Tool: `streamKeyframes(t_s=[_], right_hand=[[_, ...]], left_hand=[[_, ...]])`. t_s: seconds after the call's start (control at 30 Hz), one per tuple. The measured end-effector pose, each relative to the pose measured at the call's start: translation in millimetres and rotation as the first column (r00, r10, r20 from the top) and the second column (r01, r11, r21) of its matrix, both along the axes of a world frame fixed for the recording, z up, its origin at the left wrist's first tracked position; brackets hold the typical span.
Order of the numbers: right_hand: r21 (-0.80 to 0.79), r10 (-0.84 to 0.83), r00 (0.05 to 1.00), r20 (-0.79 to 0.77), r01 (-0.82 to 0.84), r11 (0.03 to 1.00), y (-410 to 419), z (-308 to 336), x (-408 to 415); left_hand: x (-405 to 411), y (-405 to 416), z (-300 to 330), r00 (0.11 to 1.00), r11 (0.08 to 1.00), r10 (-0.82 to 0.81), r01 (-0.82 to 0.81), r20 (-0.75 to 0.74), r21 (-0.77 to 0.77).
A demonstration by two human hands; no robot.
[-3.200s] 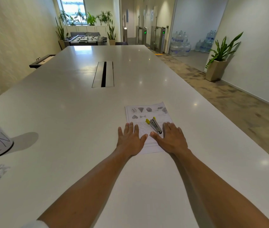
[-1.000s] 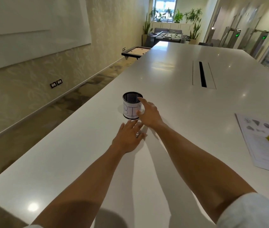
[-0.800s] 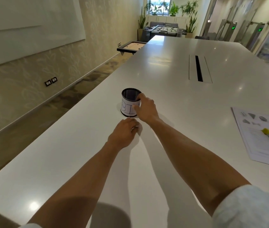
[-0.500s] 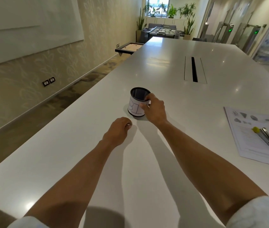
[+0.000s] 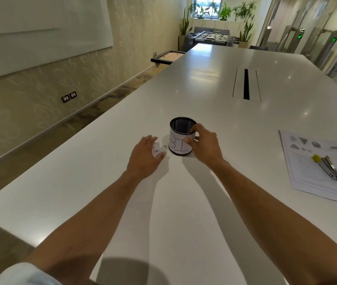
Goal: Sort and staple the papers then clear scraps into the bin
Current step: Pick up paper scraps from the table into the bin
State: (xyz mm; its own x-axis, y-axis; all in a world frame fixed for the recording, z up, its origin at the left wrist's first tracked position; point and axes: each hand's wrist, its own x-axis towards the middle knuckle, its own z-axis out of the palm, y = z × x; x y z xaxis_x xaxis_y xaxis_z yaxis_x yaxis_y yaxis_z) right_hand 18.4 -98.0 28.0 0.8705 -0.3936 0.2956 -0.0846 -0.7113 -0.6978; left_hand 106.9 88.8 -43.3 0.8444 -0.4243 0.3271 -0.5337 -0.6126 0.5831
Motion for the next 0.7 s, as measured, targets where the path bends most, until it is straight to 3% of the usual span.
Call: streamKeyframes(t_s=[0.2,0.47,0.7], right_hand=[[0.004,0.021,1.000,0.020,-0.021,1.000,2.7,-4.2,-5.2],[0.043,0.068,0.994,0.083,-0.072,0.996,2.8,-13.0,-9.2],[0.225,0.107,0.989,0.097,-0.127,0.966,3.9,-23.1,-17.1]], left_hand=[[-2.8,-15.4,-0.7,0.996,0.970,0.081,-0.072,-0.031,0.231],[-5.9,-19.4,2.1,0.998,0.998,0.020,-0.024,-0.067,-0.062],[-9.4,-16.4,5.6,0.999,0.996,0.034,-0.032,0.026,-0.082]])
